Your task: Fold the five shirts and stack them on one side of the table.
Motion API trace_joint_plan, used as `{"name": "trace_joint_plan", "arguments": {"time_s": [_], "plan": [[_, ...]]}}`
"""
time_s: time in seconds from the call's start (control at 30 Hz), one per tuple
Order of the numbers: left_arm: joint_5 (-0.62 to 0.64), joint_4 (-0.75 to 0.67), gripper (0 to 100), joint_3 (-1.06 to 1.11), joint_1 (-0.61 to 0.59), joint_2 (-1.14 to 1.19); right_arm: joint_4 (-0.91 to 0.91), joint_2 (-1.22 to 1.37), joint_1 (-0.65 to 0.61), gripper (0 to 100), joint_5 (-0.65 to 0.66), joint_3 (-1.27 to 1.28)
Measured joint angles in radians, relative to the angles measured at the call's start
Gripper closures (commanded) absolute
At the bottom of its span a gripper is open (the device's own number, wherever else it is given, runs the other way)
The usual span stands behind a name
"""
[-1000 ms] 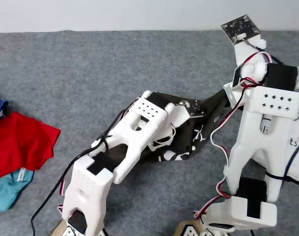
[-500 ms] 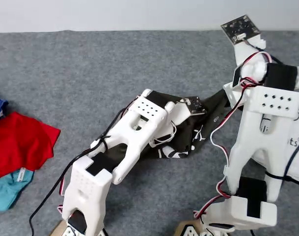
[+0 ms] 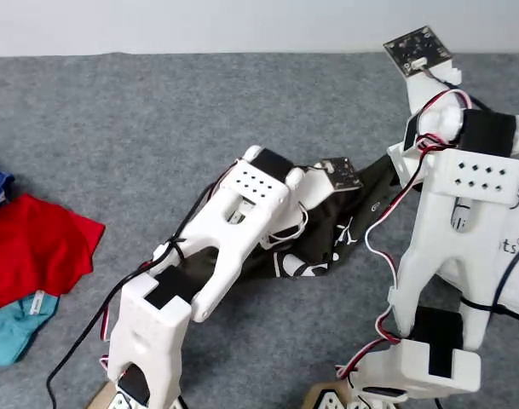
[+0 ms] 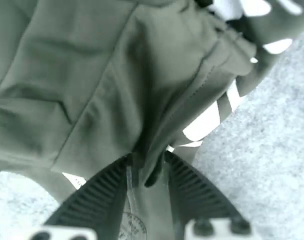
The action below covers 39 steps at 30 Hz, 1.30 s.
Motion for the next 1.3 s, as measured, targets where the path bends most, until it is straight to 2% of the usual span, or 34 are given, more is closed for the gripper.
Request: {"name": "trace_joint_plan", "arguments": {"time_s": [0.33,0.87,1.3], "plan": [[-0.005,0.014,91,-0.006,-0.057,0.000,0.000,0.000,0.000,99.0,0.000,0.000],[-0.018,0.104,89,0.008,-0.043,-0.003,0.000,0.000,0.000,99.0,0.000,0.000],[-0.028,0.021,90,0.031,-0.043,0.018,0.000,0.000,0.000,99.0,0.000,0.000]]}}
